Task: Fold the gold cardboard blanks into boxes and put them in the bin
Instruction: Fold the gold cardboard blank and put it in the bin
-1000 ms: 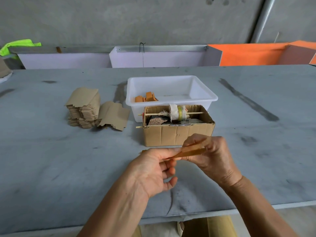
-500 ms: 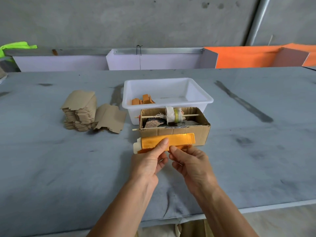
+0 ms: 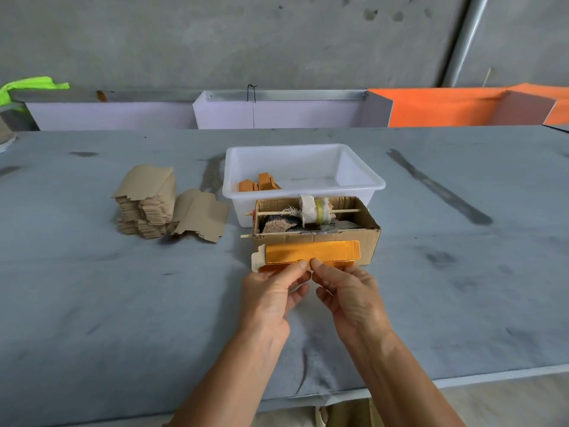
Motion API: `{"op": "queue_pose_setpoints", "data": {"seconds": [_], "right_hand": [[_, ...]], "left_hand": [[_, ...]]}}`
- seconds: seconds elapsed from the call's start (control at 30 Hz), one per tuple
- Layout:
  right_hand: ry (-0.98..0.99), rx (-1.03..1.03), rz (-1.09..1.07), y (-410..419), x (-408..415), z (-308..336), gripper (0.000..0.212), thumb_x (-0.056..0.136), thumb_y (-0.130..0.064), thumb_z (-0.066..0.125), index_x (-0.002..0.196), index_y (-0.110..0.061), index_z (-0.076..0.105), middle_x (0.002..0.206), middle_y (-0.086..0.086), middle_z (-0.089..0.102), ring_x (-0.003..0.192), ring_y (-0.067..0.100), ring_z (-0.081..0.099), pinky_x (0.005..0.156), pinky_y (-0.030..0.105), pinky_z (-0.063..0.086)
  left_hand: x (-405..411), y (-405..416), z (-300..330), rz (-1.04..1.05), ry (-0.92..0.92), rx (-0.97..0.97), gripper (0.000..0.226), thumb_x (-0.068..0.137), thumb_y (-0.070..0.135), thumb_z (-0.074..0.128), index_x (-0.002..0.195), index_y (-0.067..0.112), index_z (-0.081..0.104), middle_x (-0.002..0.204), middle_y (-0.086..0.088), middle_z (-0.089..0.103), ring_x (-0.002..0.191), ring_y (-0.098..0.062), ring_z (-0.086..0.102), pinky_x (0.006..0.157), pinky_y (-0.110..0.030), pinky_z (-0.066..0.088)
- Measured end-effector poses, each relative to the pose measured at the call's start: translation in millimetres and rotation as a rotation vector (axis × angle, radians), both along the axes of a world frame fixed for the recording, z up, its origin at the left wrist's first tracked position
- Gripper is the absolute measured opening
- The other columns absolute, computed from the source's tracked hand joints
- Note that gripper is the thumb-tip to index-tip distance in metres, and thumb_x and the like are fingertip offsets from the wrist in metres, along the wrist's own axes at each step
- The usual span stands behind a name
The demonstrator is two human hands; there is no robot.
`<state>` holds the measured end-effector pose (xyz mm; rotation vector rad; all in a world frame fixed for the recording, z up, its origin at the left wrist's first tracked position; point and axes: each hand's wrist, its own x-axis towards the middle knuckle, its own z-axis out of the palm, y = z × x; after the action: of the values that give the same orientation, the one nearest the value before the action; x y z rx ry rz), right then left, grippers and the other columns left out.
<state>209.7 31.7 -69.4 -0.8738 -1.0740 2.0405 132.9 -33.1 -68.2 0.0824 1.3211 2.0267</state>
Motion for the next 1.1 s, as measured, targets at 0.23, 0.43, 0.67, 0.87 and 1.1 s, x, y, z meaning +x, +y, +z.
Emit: {"op": "queue_pose_setpoints", "data": {"seconds": [0.23, 0.43, 0.67, 0.87, 1.1], "right_hand": [[-0.033, 0.042, -0.032, 3, 1, 3, 0.02, 0.074, -0.001, 0.073, 0.067, -0.014, 0.06, 0.057, -0.003, 0.062, 0.055, 0.008, 0.057, 0.059, 0.024, 0.041], [0.025, -0.026, 0.027, -7, 0, 5, 0.018, 0.075, -0.007, 0.073, 0.065, -0.019, 0.064, 0.065, -0.004, 0.067, 0.062, 0.008, 0.061, 0.064, 0.027, 0.04], [-0.17, 0.173, -0.061, 1, 1, 13, 0.017, 0.077, -0.004, 0.073, 0.066, -0.012, 0.063, 0.057, -0.003, 0.06, 0.059, 0.01, 0.053, 0.058, 0.025, 0.04], [-0.189, 0.204, -0.048, 4, -4, 23, 0.015, 0.078, -0.003, 0.072, 0.066, -0.007, 0.063, 0.055, 0.0, 0.058, 0.058, 0.012, 0.05, 0.059, 0.026, 0.041], [-0.229, 0.394, -0.008, 10, -32, 49, 0.018, 0.084, -0.009, 0.067, 0.067, -0.014, 0.067, 0.056, -0.006, 0.064, 0.053, 0.004, 0.056, 0.047, 0.014, 0.042]], "left_hand": [[-6, -2, 3, 0.075, -0.012, 0.021, 0.019, 0.075, -0.007, 0.07, 0.081, 0.009, 0.062, 0.062, -0.005, 0.069, 0.05, -0.014, 0.065, 0.046, -0.019, 0.051], [-3, -1, 6, 0.085, -0.028, 0.064, 0.021, 0.076, -0.008, 0.067, 0.081, 0.011, 0.062, 0.064, -0.006, 0.07, 0.052, -0.016, 0.066, 0.048, -0.021, 0.053], [-11, -5, 11, 0.07, 0.218, -0.12, 0.013, 0.075, 0.007, 0.075, 0.07, 0.015, 0.067, 0.062, 0.001, 0.067, 0.057, -0.012, 0.06, 0.052, -0.023, 0.049], [-16, -4, 20, 0.103, 0.386, -0.224, 0.018, 0.074, 0.003, 0.076, 0.064, 0.013, 0.065, 0.047, 0.009, 0.061, 0.043, -0.003, 0.053, 0.038, -0.011, 0.039], [-31, 14, 45, 0.175, 0.332, -0.132, 0.019, 0.081, 0.005, 0.07, 0.068, 0.018, 0.069, 0.071, 0.001, 0.07, 0.072, -0.015, 0.064, 0.061, -0.024, 0.049]]}}
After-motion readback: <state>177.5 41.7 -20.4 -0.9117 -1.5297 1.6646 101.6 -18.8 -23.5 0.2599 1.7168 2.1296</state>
